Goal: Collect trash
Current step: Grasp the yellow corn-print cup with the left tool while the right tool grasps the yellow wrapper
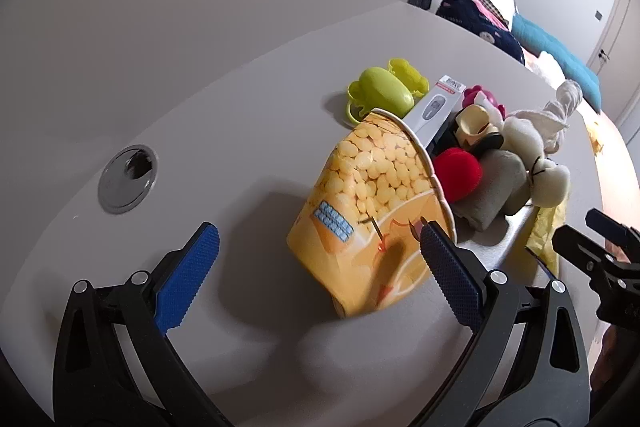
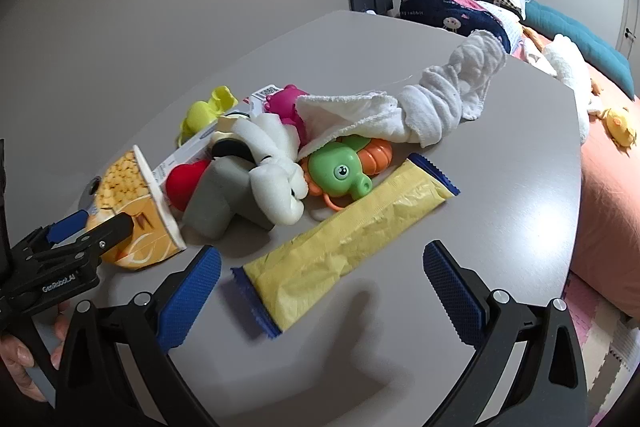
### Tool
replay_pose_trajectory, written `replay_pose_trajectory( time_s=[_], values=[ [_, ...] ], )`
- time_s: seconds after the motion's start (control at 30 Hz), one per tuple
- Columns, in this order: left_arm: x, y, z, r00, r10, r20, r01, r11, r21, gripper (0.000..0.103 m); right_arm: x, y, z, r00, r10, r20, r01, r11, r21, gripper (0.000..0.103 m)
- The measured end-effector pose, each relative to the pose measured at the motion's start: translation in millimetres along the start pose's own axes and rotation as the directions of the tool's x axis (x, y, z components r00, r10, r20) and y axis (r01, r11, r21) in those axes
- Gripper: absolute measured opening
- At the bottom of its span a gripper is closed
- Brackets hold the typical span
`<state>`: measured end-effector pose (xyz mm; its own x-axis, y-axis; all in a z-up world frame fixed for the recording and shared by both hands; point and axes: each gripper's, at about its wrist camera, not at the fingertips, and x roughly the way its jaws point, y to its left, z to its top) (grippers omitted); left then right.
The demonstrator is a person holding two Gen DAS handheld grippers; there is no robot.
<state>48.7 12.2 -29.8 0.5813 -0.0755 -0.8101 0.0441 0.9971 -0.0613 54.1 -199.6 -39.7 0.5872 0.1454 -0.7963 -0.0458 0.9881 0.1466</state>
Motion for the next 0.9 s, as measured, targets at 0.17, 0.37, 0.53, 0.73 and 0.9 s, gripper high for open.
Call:
replay_pose_trajectory(
  time_s=[0.17, 0.37, 0.53, 0.73, 0.9],
  values=[
    [8.4, 5.0, 2.6, 0.999, -0.030, -0.015, 0.030, 1.000, -0.002, 0.097, 16.3, -1.8, 4.8, 0.999, -0.027, -0.029, 0.027, 1.000, 0.012, 0.101],
    [13.2, 7.7, 2.5, 0.997, -0.069, -0.025, 0.070, 0.997, 0.035, 0.097, 27.0, -5.5, 4.4, 0.997, -0.050, -0.058, 0.051, 0.999, 0.010, 0.073],
    [18.5, 9.3, 4.2, 0.994, -0.103, -0.034, 0.104, 0.993, 0.053, 0.097, 25.8, -9.1, 0.3, 0.998, -0.039, -0.045, 0.040, 0.999, 0.019, 0.044],
    [17.0, 11.8, 2.9, 0.980, -0.195, -0.034, 0.196, 0.980, 0.030, 0.066, 21.9, -16.2, -2.0, 0.999, 0.008, -0.051, -0.005, 0.999, 0.051, 0.032],
    [6.4, 11.4, -0.7, 0.980, -0.198, -0.006, 0.198, 0.980, -0.008, 0.049, 16.8, -18.4, -3.9, 0.999, 0.029, -0.042, -0.026, 0.998, 0.055, 0.026]
  ],
)
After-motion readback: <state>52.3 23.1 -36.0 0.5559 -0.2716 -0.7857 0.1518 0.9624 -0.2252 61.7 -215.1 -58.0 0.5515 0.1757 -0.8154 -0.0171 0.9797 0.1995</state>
